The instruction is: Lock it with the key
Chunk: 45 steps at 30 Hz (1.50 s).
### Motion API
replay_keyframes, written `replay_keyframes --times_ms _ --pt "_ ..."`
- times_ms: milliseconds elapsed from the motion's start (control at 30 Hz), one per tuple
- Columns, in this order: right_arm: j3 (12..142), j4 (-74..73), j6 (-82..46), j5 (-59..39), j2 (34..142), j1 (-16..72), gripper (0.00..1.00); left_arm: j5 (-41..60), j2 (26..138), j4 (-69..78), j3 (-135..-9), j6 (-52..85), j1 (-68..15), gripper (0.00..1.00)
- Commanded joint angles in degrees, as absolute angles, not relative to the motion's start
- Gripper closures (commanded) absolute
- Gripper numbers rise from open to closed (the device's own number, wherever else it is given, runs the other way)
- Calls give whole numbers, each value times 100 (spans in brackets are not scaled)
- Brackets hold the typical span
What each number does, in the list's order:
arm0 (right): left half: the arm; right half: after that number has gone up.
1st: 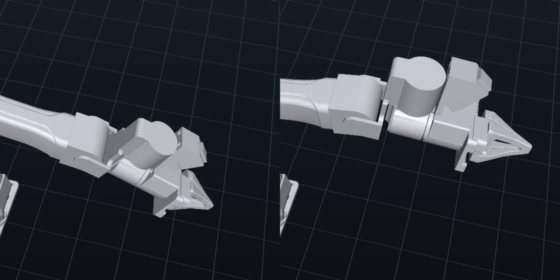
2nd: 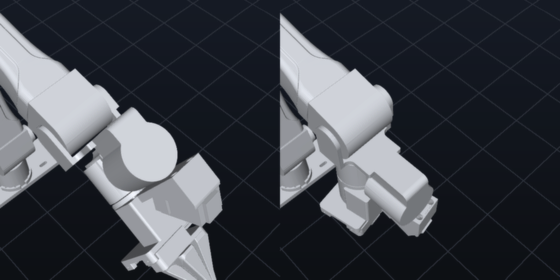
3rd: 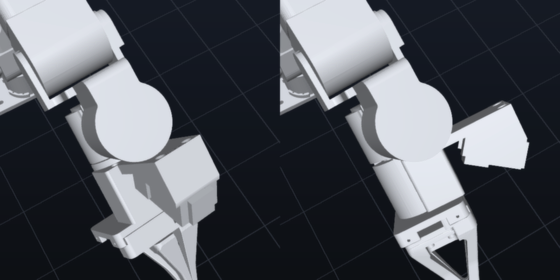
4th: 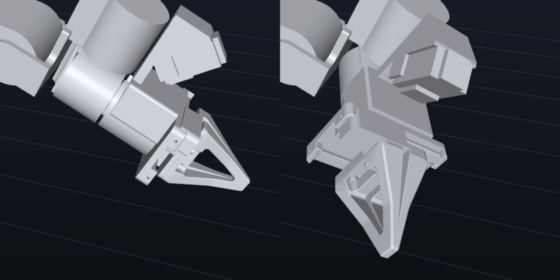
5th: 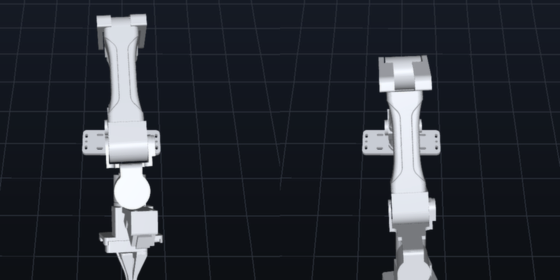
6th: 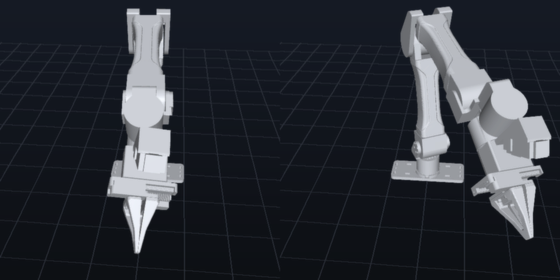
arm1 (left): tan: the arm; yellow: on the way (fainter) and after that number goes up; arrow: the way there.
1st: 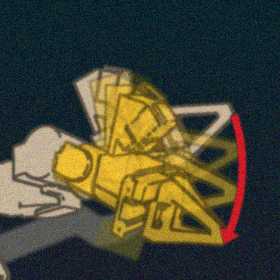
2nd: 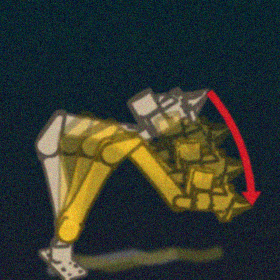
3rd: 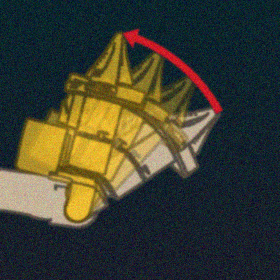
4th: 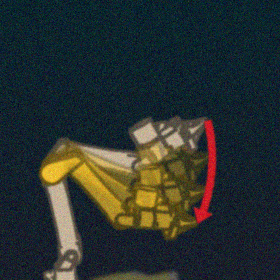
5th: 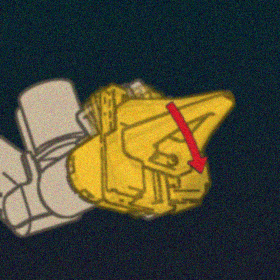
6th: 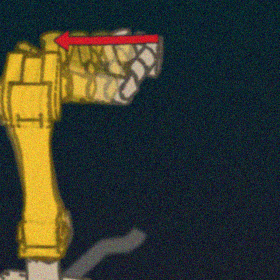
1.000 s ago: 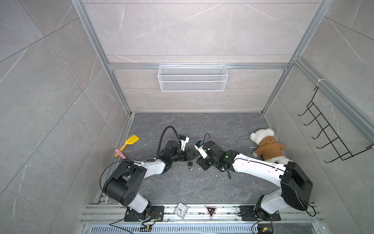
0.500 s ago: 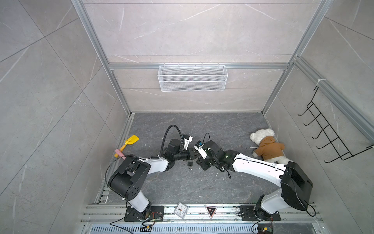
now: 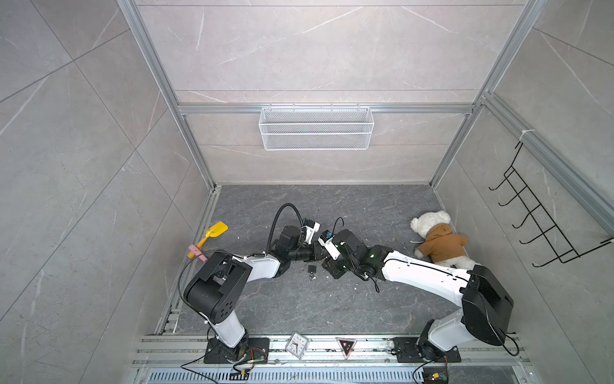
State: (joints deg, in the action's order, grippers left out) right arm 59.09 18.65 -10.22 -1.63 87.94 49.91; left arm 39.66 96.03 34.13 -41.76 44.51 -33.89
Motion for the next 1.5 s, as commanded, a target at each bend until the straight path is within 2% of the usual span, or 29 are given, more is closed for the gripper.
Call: replay_keyframes --times_ms 0,300,500,700,867,1000,1067,1467 --pt "6208 1872 -882 -76 8648 5017 65 4050 9607 3255 -4298 4308 -3419 100" --pt "6214 1748 -1066 -132 8317 4955 49 3642 9135 3464 -4156 4777 -3402 100" --pt "6188 2050 -819 292 7504 4869 47 2539 8127 2994 -4125 5702 -3365 100" --pt "5647 1003 -253 871 6414 4724 52 1728 7078 3385 -4051 7654 -3293 100" --pt "5309 85 101 375 6063 4612 52 1164 6563 3253 -4148 8542 -3340 100" --pt "4699 -1204 273 -1232 5901 4364 56 433 6052 2435 -4289 8565 -3636 100" --pt "4763 -1409 203 -1527 6054 4306 57 160 5863 2242 -4300 8542 -3765 100" --pt "5215 -1971 -297 -2558 6903 4214 61 148 5569 1973 -4281 8306 -3796 100"
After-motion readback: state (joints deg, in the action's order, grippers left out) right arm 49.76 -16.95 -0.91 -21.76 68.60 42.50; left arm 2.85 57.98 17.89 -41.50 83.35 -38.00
